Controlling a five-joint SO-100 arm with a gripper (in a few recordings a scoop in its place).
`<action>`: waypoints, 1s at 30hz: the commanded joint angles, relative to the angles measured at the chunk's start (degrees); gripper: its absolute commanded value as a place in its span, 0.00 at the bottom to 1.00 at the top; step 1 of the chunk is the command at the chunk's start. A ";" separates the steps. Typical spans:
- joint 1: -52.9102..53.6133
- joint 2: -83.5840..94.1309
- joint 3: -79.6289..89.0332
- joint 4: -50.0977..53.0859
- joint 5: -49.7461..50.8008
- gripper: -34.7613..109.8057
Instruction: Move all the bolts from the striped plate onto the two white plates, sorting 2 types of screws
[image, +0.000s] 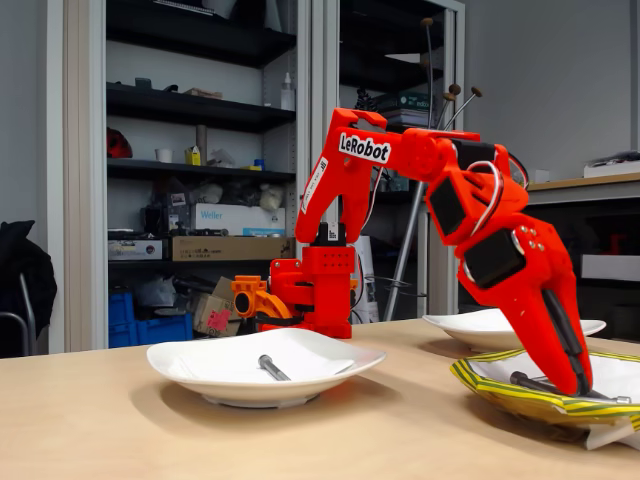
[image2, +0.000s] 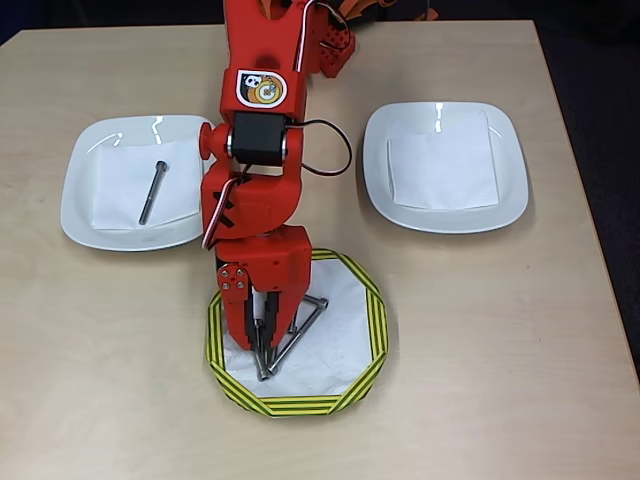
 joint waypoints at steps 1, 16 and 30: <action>0.62 1.05 0.53 -0.26 0.70 0.27; 0.79 -1.41 0.35 -1.93 1.93 0.27; 1.05 -0.97 -1.41 1.32 2.37 0.24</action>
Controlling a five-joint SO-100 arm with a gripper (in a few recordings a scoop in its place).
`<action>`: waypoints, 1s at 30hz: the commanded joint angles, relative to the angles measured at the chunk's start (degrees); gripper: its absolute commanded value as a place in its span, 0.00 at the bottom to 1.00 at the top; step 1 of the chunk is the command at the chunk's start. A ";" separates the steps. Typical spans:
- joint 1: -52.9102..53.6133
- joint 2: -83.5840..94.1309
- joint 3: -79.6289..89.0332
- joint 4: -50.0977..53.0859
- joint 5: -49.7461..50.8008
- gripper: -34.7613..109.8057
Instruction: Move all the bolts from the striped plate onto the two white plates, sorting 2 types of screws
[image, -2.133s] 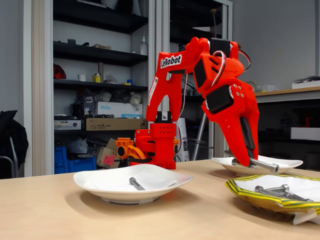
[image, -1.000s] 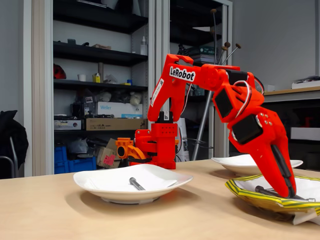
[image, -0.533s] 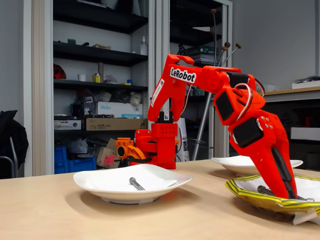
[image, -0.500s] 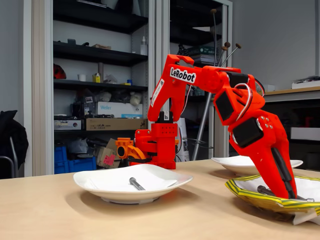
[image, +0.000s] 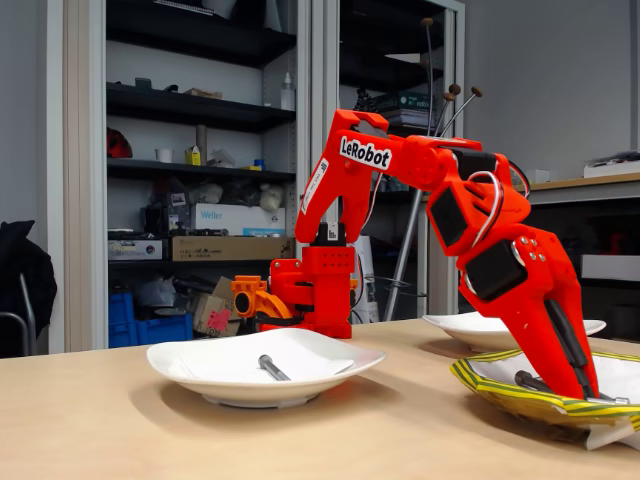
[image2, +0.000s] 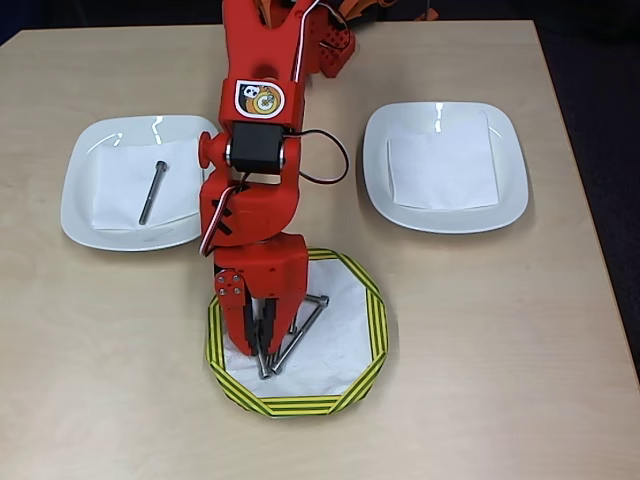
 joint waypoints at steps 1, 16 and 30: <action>0.79 1.67 -1.76 4.04 0.09 0.24; 3.78 6.15 -15.91 25.66 -5.98 0.24; 4.66 8.17 -16.00 28.56 -6.59 0.24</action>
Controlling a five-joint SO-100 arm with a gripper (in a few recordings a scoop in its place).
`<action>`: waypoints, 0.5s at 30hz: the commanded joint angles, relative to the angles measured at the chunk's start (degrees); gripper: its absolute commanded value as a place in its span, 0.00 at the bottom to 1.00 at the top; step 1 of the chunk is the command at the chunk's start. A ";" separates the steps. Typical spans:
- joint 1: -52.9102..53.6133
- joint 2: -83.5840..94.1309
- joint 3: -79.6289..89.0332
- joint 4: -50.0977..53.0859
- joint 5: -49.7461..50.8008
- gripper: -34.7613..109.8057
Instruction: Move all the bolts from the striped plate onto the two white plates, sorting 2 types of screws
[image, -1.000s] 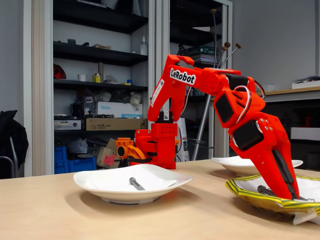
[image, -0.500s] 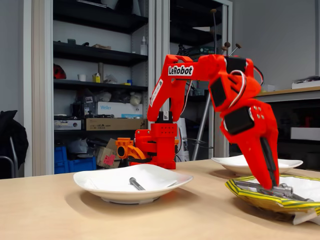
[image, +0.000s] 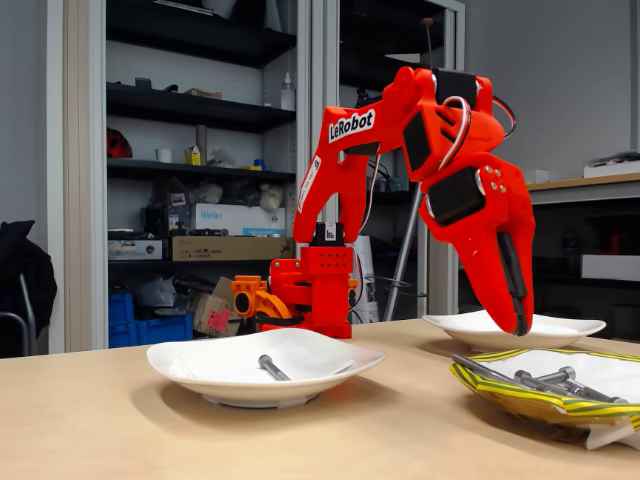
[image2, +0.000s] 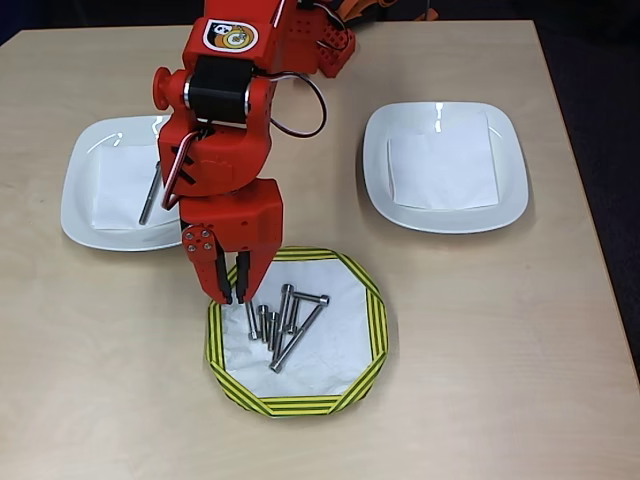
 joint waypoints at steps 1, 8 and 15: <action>0.70 3.52 -1.32 -0.62 0.70 0.24; -1.05 3.16 0.88 -1.14 -0.70 0.28; -2.02 3.87 8.96 -2.55 -1.85 0.29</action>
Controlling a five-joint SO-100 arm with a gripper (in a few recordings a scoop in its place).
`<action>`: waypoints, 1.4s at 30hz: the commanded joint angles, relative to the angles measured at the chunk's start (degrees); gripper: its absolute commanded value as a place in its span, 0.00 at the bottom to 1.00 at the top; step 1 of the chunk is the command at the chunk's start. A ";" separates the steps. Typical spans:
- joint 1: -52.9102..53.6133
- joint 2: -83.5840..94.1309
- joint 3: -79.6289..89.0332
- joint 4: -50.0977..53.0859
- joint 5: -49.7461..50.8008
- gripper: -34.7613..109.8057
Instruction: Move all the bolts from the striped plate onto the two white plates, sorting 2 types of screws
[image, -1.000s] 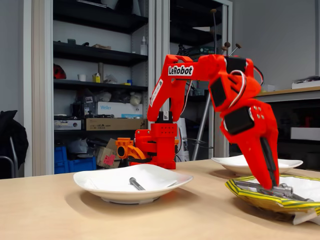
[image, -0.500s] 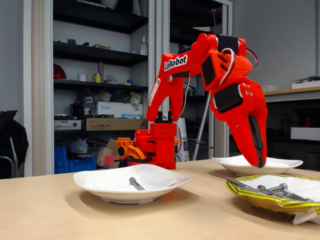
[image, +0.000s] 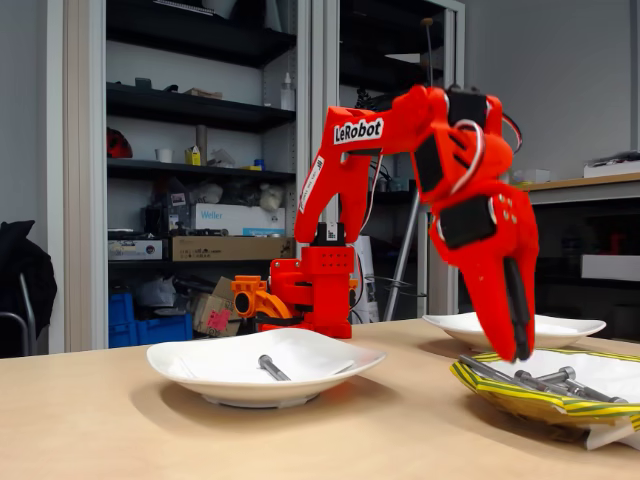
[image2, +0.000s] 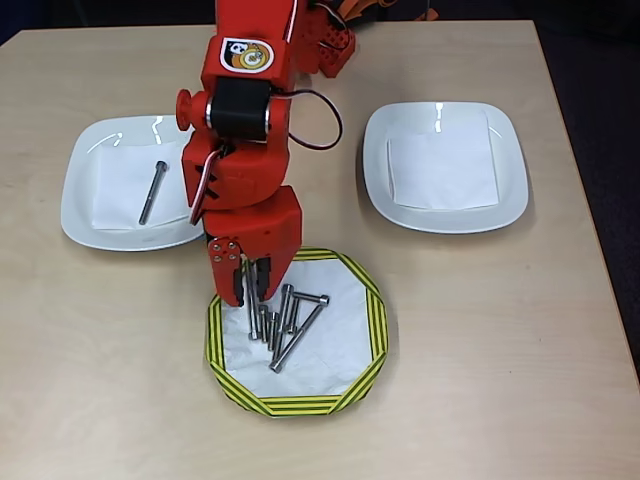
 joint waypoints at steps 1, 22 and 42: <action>0.44 3.87 2.20 0.18 -0.35 0.29; 1.67 -2.55 1.05 0.26 -3.87 0.27; 7.03 6.33 -12.57 17.31 -5.89 0.24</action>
